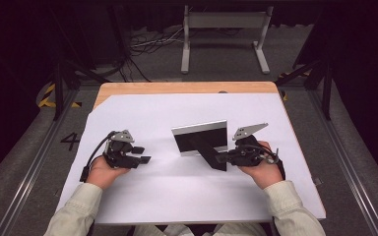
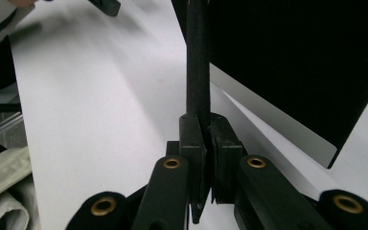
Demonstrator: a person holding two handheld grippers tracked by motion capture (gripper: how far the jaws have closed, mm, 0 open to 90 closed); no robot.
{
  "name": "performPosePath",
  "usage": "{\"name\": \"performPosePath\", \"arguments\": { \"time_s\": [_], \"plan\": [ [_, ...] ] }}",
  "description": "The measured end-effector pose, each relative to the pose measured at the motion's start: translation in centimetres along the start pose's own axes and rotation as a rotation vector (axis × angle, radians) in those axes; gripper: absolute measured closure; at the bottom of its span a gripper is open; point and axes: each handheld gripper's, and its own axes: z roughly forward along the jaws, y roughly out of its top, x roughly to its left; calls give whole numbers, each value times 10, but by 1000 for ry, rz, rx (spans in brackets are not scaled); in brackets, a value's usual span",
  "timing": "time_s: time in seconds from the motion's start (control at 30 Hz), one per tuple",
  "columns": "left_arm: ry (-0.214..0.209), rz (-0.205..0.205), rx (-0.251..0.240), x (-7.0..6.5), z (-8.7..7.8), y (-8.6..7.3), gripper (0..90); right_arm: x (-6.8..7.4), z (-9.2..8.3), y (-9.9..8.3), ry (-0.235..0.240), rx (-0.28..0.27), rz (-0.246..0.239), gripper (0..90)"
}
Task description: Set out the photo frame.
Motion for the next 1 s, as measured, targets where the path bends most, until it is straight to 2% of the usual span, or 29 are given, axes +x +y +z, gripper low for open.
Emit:
{"name": "performPosePath", "arguments": {
  "time_s": [0.27, 0.37, 0.43, 1.0],
  "plan": [
    [-13, 15, 4, 0, 6, 6, 504, 0, 2, -7, -2, 34, -10, 855],
    [-19, 9, 4, -2, 8, 8, 503, -1, 4, -11, -3, 50, -12, 852],
    [-22, 20, 7, -1, 9, 9, 503, -2, 4, -12, -3, 57, -15, 851],
    [-24, 24, 13, -2, 11, 10, 501, -2, 9, -17, -4, 120, -35, 849]
  ]
}}
